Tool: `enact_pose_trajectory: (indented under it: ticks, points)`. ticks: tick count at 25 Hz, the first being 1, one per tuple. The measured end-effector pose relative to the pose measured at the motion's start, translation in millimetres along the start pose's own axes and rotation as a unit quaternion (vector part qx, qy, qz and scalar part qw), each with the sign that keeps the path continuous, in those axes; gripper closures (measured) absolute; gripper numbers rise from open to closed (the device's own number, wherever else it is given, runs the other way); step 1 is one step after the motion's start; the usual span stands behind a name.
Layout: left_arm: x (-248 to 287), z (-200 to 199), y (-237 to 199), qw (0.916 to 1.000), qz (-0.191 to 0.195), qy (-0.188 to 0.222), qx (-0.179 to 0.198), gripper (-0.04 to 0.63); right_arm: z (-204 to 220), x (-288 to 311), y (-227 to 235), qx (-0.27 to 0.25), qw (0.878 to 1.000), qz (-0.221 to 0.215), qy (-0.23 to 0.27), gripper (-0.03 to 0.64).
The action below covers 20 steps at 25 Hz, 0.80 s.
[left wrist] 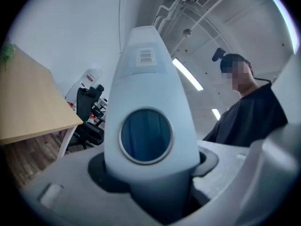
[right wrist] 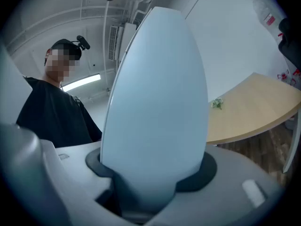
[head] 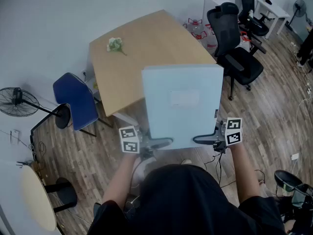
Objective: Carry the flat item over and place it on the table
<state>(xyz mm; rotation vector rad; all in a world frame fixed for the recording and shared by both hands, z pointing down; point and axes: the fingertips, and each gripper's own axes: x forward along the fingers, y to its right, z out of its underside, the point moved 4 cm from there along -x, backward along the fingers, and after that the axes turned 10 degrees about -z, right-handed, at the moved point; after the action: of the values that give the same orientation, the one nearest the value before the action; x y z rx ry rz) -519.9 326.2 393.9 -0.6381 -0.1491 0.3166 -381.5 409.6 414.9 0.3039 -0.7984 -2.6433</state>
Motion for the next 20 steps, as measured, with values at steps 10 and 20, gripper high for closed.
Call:
enact_pose_trajectory:
  ticks: [10, 20]
  points:
    - [24.3, 12.9, 4.0, 1.0, 0.007, -0.004, -0.005, 0.282, 11.1, -25.0, -6.2, 0.004, 1.0, 0.004, 0.005, 0.285]
    - [73.4, 32.2, 16.4, 0.9997, 0.021, -0.012, -0.008, 0.282, 27.5, -74.8, -23.6, 0.005, 1.0, 0.023, 0.016, 0.285]
